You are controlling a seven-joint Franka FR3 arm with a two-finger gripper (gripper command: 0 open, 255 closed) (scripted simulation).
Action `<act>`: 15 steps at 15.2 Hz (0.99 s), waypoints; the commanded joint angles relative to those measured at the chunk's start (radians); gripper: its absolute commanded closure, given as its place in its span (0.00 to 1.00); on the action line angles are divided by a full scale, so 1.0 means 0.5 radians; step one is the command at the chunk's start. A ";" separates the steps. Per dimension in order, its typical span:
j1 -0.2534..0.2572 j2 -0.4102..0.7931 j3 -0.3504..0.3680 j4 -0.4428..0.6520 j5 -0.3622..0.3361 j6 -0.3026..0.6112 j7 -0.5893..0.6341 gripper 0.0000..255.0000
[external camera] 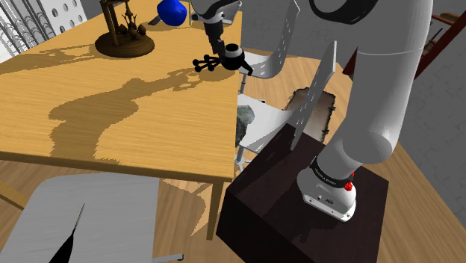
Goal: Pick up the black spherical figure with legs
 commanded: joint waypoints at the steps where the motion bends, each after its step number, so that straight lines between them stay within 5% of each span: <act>1: 0.000 0.010 0.001 -0.011 0.000 0.022 0.005 0.00; 2: 0.001 0.011 0.001 -0.011 0.000 0.022 0.005 1.00; 15: 0.002 -0.020 -0.001 0.052 0.000 -0.071 -0.011 1.00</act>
